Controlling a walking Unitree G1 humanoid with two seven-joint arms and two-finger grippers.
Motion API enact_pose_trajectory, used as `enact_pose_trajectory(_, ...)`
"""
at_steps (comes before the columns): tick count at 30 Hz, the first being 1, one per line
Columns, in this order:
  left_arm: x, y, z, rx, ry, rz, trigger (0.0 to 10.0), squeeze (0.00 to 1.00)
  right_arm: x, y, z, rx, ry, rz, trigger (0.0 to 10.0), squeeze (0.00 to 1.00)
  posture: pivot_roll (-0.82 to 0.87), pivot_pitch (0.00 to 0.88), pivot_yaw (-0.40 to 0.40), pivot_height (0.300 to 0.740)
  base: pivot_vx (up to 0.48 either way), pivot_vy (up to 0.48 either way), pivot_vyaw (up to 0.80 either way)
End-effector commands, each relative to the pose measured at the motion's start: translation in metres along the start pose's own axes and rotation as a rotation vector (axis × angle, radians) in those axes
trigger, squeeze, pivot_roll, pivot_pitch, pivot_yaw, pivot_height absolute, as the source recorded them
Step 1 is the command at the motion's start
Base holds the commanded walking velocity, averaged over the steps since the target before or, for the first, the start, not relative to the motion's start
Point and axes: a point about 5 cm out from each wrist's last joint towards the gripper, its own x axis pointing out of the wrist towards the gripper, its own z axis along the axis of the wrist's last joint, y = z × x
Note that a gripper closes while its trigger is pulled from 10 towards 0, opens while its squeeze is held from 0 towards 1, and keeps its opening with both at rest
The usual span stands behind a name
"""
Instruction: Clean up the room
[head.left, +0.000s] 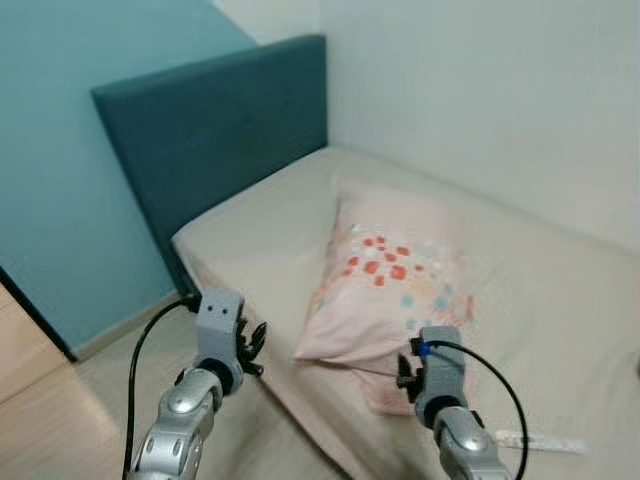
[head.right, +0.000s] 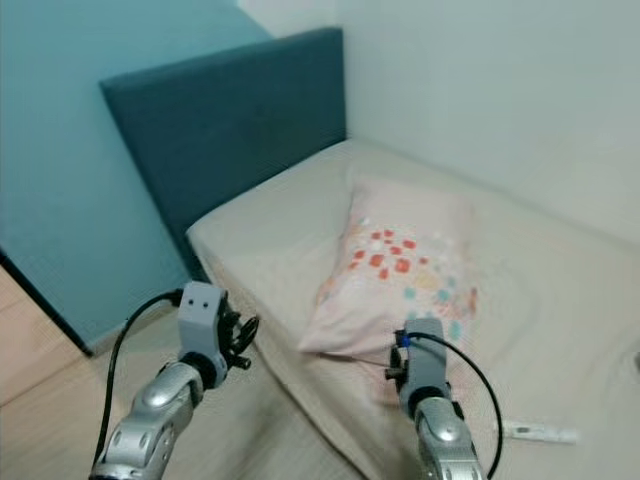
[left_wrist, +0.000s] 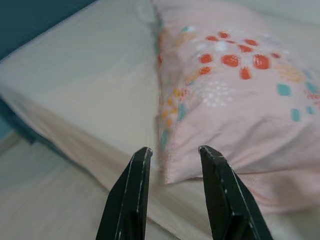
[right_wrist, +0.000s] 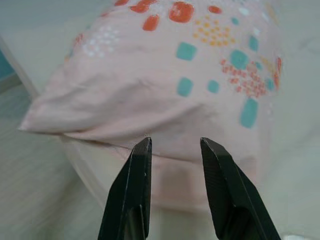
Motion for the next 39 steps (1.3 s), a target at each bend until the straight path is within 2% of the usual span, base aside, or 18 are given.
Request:
enact_pose_trajectory(1, -0.0021, 0.0026, -0.0077, -0.018, 0.051, 0.024, 10.0, 0.00, -0.0009, 0.0045, -0.0057, 0.007, 0.029, 0.013, 10.0, 0.00, 0.04, 0.027, 0.029, 0.740, 0.000, 0.000, 0.00)
enact_pose_trajectory(4, -0.0031, 0.0065, -0.0121, -0.052, 0.087, 0.052, 10.0, 0.00, -0.0012, 0.0038, -0.0066, 0.018, 0.034, 0.008, 10.0, 0.00, 0.04, 0.027, 0.029, 0.740, 0.000, 0.286, 0.00)
enact_pose_trajectory(11, -0.0034, 0.0082, -0.0117, -0.054, 0.084, 0.054, 10.0, 0.00, -0.0017, 0.0030, -0.0070, 0.020, 0.034, 0.009, 10.0, 0.00, 0.04, 0.025, 0.029, 0.740, 0.000, 0.480, 0.00)
enact_pose_trajectory(17, -0.0043, 0.0074, -0.0115, -0.009, 0.077, 0.050, 10.0, 0.00, -0.0021, 0.0037, -0.0073, 0.024, 0.034, 0.016, 10.0, 0.00, 0.03, 0.016, 0.035, 0.740, 0.000, 0.000, 0.00)
enact_pose_trajectory(39, -0.0037, 0.0040, -0.0092, -0.006, 0.056, 0.039, 10.0, 0.00, -0.0024, 0.0011, -0.0094, 0.031, 0.042, 0.012, 10.0, 0.00, 0.03, 0.012, 0.036, 0.740, 0.000, 0.000, 0.00)
